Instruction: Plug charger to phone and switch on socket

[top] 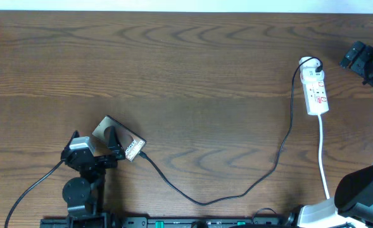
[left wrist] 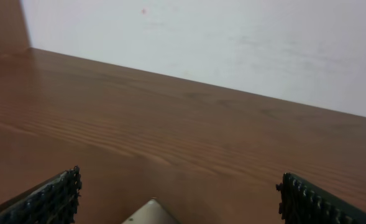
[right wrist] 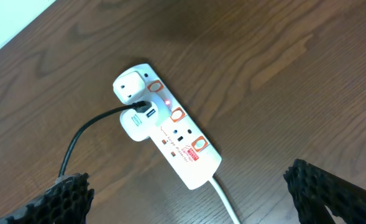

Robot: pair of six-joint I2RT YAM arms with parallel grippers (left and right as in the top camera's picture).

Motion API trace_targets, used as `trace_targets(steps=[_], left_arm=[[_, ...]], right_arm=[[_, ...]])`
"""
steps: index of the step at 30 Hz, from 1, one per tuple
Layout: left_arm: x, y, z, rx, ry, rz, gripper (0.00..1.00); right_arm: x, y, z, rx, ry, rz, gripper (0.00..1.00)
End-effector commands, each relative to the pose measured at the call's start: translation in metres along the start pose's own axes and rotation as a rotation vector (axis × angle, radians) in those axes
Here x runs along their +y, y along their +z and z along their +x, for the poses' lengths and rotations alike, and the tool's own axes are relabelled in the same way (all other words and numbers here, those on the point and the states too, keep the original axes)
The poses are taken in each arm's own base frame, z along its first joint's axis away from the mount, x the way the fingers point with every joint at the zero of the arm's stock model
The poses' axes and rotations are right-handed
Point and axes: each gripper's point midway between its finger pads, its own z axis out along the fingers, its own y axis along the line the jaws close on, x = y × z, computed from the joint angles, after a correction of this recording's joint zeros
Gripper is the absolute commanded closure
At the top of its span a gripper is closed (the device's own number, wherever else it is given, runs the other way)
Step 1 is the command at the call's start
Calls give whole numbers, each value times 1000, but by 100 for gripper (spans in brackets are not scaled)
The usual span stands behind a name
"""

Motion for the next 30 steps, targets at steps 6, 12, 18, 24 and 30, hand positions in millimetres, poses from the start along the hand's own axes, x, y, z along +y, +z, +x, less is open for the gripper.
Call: trace_targets(steps=[6, 12, 18, 24, 30], left_arm=[[16, 1, 15, 38, 106, -79, 0], [16, 1, 15, 38, 106, -78, 0], [15, 1, 15, 39, 107, -74, 0], [9, 1, 15, 42, 149, -43, 0], [8, 1, 15, 40, 152, -35, 0]], right_arm=[[0, 2, 1, 3, 8, 10, 1], [0, 2, 1, 3, 8, 10, 1], [0, 2, 1, 3, 8, 10, 1], [0, 2, 1, 3, 8, 10, 1], [0, 2, 1, 3, 8, 10, 1]])
